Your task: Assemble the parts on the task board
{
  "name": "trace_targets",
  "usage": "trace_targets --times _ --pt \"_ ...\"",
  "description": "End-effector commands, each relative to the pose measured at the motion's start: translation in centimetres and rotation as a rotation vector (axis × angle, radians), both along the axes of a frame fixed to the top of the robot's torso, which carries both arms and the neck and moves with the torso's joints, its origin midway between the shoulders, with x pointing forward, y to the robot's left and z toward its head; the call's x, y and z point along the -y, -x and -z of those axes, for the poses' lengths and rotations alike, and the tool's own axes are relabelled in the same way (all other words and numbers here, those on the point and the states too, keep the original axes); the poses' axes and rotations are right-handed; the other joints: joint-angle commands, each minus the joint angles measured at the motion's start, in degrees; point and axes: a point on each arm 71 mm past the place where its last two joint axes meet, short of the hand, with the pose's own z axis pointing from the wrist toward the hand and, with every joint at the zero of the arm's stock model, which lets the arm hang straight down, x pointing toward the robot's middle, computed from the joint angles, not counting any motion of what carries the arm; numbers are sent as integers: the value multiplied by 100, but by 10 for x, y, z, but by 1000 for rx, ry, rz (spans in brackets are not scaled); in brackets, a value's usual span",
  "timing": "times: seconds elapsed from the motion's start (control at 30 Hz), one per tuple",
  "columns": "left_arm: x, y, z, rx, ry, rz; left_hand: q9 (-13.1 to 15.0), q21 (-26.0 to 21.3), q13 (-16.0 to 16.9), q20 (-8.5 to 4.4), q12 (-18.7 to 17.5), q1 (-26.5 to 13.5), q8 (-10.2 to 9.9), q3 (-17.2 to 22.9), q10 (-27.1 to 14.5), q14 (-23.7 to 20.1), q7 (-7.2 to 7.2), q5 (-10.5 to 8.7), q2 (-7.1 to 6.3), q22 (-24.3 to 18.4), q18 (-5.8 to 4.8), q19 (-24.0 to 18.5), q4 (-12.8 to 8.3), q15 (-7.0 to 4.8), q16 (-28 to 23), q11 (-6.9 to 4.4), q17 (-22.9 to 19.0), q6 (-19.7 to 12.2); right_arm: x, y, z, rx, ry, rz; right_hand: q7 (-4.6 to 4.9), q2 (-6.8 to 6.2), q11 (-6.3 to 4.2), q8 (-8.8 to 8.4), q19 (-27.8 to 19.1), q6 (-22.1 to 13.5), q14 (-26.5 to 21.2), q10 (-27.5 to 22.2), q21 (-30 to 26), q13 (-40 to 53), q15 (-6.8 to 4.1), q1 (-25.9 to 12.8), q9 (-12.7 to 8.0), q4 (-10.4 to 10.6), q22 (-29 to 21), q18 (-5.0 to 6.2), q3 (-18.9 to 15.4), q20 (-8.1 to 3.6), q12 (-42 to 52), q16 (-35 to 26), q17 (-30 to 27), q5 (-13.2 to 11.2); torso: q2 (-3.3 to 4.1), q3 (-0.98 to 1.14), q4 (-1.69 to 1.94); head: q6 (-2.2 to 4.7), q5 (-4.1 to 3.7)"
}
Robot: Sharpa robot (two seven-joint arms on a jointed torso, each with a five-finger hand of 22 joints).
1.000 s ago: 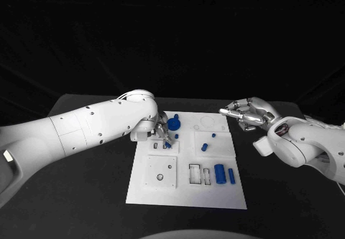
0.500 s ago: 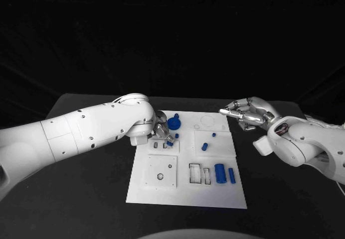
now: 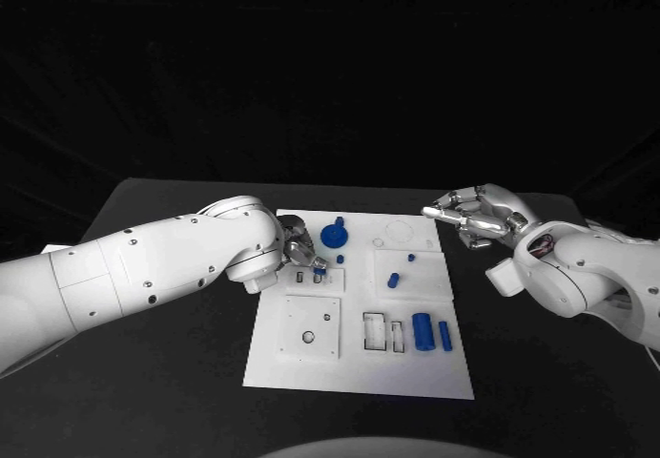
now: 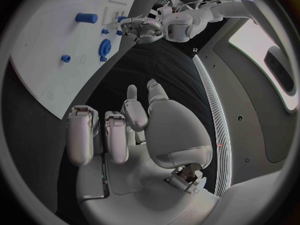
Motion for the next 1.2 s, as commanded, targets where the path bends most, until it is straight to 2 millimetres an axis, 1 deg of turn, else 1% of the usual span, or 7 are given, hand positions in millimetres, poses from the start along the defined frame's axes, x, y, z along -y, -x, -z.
trace_targets --times 0.03,0.17,0.43,0.73,0.83,0.97,1.2 --pt "-2 0 -1 70 8 -24 9 28 14 0 44 12 22 1073 59 592 6 31 -2 665 -82 328 -1044 1 17 3 1510 44 0 0 0 1 -7 -7 33 38 18 -35 -16 19 598 628 -20 2191 26 15 -5 -6 57 -46 -36 32 2461 23 1507 -20 -11 14 35 -15 1" --pt "-6 2 3 65 -9 -17 9 28 14 0 44 12 22 1073 59 592 6 31 -2 665 -82 328 -1044 1 17 3 1510 44 0 0 0 2 -7 -6 33 38 18 -35 -16 19 598 628 -20 2191 26 15 -5 -6 57 -46 -36 32 2461 23 1507 -20 -11 20 37 -21 9" --pt "-8 2 6 55 -52 11 11 26 19 0 47 8 22 1082 64 592 5 31 -3 663 -81 327 -1048 0 17 2 1510 48 1 0 0 3 -5 -4 33 38 18 -35 -16 19 598 628 -20 2191 26 15 -5 -6 57 -46 -36 32 2461 23 1507 -20 -9 22 27 -20 11" --pt "-4 3 8 46 -90 49 12 34 22 -1 50 4 22 1091 68 592 5 31 -3 675 -83 331 -1051 -1 17 2 1510 50 0 0 0 2 -7 -8 33 38 18 -35 -16 19 598 628 -20 2191 26 15 -5 -6 57 -46 -36 32 2461 23 1507 -20 -3 16 35 -30 6" --pt "-2 2 9 41 -96 56 13 33 27 -1 54 1 22 1092 71 592 5 30 -3 675 -83 331 -1051 -1 17 2 1510 51 0 0 0 2 -7 -9 33 38 18 -35 -16 19 598 628 -20 2191 26 15 -5 -6 57 -46 -36 32 2461 23 1507 -20 -1 15 32 -29 9" --pt "1 3 10 35 -100 66 13 33 30 -1 55 -2 21 1095 73 592 5 30 -3 674 -83 331 -1050 -1 17 2 1510 51 0 0 0 2 -7 -11 33 38 18 -35 -16 19 598 628 -20 2191 26 15 -5 -6 57 -46 -36 32 2461 23 1507 -20 -2 12 26 -46 1" --pt "5 5 11 29 -102 80 14 33 30 -1 56 -4 21 1095 74 592 5 30 -2 674 -83 331 -1050 -1 17 2 1510 52 -1 0 0 1 -7 -12 34 49 19 -54 -19 29 598 628 -21 2191 29 15 -6 -5 58 -45 -41 36 2461 23 1507 -9 -8 16 36 -61 -9"
